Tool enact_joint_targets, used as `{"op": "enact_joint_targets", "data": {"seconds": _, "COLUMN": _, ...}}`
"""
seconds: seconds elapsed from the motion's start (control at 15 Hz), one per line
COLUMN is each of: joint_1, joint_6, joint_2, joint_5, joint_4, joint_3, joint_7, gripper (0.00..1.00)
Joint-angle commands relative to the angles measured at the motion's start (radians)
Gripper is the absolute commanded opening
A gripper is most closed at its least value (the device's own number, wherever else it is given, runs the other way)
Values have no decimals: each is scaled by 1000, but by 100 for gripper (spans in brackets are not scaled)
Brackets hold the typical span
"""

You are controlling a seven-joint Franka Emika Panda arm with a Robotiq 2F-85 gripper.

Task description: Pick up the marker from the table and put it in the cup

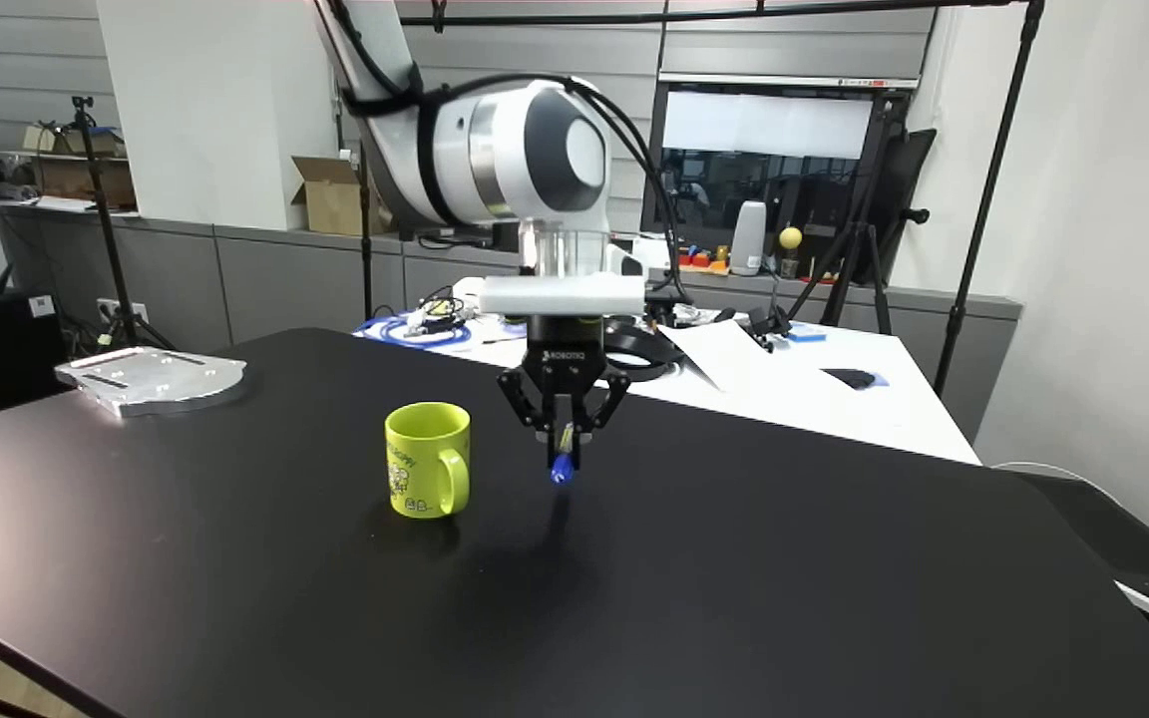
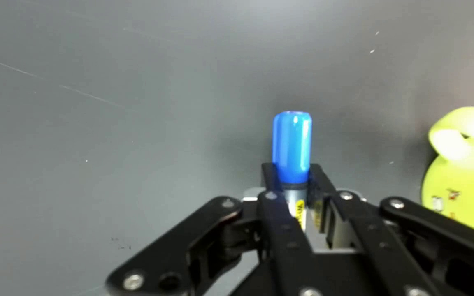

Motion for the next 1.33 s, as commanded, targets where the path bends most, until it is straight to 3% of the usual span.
{"op": "enact_joint_targets", "data": {"seconds": 0.0, "joint_1": 70, "joint_6": -255, "joint_2": -139, "joint_5": -84, "joint_4": -15, "joint_3": -3, "joint_7": 45, "gripper": 5}}
{"op": "enact_joint_targets", "data": {"seconds": 0.33, "joint_1": 130, "joint_6": -609, "joint_2": -240, "joint_5": -139, "joint_4": 27, "joint_3": 52, "joint_7": 37, "gripper": 5}}
{"op": "enact_joint_targets", "data": {"seconds": 0.53, "joint_1": 135, "joint_6": -749, "joint_2": -222, "joint_5": -118, "joint_4": 82, "joint_3": 83, "joint_7": 15, "gripper": 5}}
{"op": "enact_joint_targets", "data": {"seconds": 1.27, "joint_1": 139, "joint_6": -871, "joint_2": 35, "joint_5": -130, "joint_4": 300, "joint_3": 127, "joint_7": -93, "gripper": 5}}
